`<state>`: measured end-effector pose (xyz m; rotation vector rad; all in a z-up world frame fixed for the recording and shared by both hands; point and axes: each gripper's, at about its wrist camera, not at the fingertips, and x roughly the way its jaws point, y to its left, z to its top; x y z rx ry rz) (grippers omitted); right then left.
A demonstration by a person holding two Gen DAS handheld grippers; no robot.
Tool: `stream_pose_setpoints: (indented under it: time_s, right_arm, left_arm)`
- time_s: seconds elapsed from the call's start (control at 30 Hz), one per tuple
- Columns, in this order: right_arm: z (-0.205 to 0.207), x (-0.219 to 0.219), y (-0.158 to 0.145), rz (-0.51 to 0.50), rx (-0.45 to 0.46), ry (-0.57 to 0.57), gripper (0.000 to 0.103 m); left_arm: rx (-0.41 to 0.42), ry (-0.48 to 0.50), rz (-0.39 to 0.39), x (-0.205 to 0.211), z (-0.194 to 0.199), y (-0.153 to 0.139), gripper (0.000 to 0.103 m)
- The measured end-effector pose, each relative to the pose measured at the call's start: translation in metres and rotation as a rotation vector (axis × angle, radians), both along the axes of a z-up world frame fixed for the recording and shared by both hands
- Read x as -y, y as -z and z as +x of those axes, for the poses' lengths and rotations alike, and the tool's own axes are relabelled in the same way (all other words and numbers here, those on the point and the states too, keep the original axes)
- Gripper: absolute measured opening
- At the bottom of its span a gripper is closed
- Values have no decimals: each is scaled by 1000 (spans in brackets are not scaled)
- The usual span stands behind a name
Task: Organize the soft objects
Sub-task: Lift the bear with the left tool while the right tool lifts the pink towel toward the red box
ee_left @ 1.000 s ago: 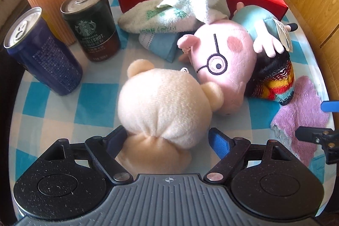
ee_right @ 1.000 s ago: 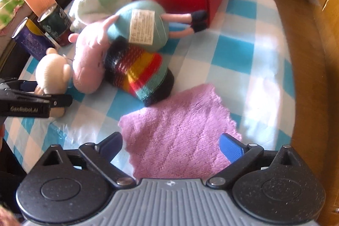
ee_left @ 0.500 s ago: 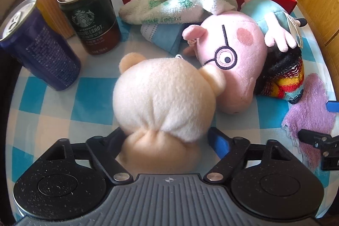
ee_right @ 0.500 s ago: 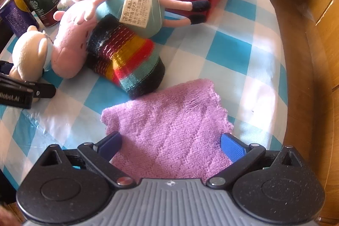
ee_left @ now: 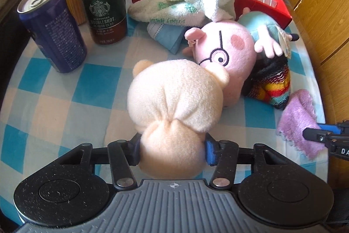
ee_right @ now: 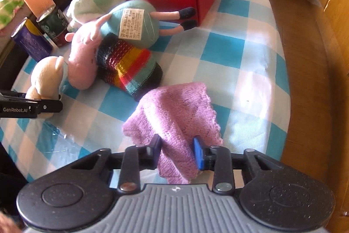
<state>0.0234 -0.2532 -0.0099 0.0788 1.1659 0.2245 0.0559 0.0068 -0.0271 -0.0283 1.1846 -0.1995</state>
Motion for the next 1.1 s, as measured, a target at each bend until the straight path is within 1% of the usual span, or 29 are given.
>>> stream_pose_setpoints:
  time_s: [0.07,0.13,0.2,0.3,0.43,0.73,0.87,0.97,1.1]
  right_arm:
    - [-2,0,-2,25,4,0,1]
    - [-5,0,-7,49,18,-2,0]
    - [-6,1,-9,66,26,1,0]
    - [-6,5,-13,133,15,19,0]
    - [-10,7,-21,184,29,33,0]
    - [-13,15,-35,356,28,78,0]
    - [-15,16,-48,423,53,82,0]
    - [-15,16,-60,462,80,82,0]
    - [-13,17,-81,519,123,88,0]
  left_arm:
    - [7,-10,-25,-4,-3,-6,53]
    - [14,-20,-56,-10,-7,-13,53]
    - [15,-34,-83,-15,-9,-17,53]
    - [12,-40,-111,-19,-12,-21,53]
    - [12,-48,-141,-17,-12,-23,53]
    - [28,-61,-235,-19,-13,-33,53]
    - [57,-65,-255,-19,-13,-42,53]
    - [83,-70,-292,-20,-14,-52,53]
    - [119,-68,-311,-16,-11,-68,53]
